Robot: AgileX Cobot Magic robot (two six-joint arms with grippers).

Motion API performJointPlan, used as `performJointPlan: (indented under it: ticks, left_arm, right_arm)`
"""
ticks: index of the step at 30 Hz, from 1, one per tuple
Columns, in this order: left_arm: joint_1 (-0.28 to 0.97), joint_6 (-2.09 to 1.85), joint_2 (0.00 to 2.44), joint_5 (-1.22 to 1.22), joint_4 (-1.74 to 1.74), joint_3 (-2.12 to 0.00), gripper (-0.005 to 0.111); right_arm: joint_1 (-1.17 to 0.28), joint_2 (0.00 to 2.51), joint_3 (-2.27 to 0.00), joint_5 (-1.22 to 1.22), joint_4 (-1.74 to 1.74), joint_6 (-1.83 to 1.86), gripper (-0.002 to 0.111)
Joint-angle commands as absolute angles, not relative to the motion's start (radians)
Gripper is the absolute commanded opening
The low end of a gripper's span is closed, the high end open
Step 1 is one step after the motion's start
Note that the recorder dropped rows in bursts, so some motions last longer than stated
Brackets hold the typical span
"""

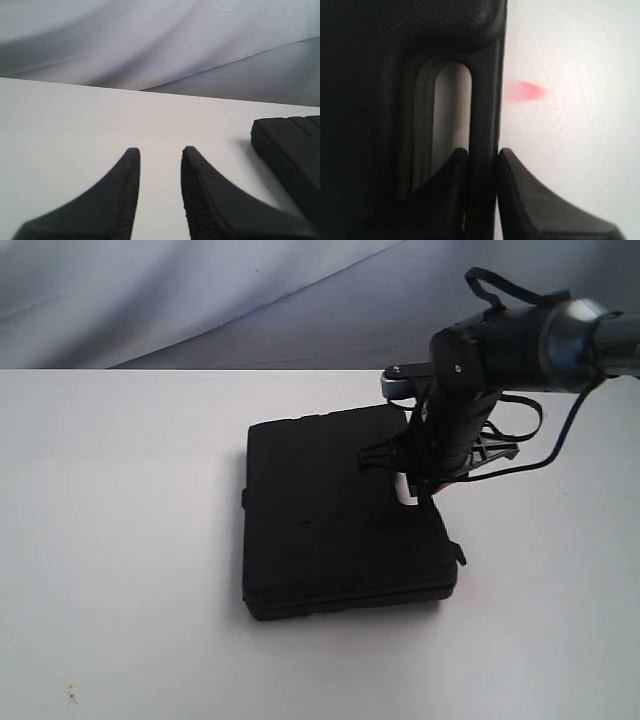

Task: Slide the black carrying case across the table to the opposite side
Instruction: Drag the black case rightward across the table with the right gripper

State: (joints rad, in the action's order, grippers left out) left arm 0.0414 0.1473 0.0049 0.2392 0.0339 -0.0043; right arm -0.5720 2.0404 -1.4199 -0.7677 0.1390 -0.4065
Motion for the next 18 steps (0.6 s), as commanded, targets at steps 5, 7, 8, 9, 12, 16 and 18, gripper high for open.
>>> performJointPlan:
  ticks: [5, 7, 8, 9, 12, 16, 18]
  left_arm:
    - [0.039, 0.148, 0.000, 0.240, 0.038, 0.000, 0.029]
    - [0.039, 0.148, 0.000, 0.240, 0.038, 0.000, 0.029]
    - [0.039, 0.148, 0.000, 0.240, 0.038, 0.000, 0.029]
    - [0.039, 0.148, 0.000, 0.240, 0.038, 0.000, 0.029]
    - [0.039, 0.148, 0.000, 0.240, 0.038, 0.000, 0.029]
    - [0.039, 0.148, 0.000, 0.240, 0.038, 0.000, 0.029]
    - [0.039, 0.150, 0.000, 0.240, 0.038, 0.000, 0.029]
  right_arm:
    - [-0.449, 1.949, -1.288, -0.719, 0.193, -0.401, 0.000]
    - [-0.426, 1.932, -1.264, -0.708, 0.199, -0.399, 0.000]
    - [-0.416, 1.922, -1.253, -0.700, 0.203, -0.396, 0.000]
    - [-0.403, 1.913, -1.245, -0.695, 0.216, -0.394, 0.000]
    - [-0.374, 1.901, -1.229, -0.695, 0.233, -0.388, 0.000]
    - [-0.357, 1.898, -1.207, -0.691, 0.256, -0.375, 0.000]
    - [-0.357, 1.898, -1.194, -0.683, 0.276, -0.377, 0.000]
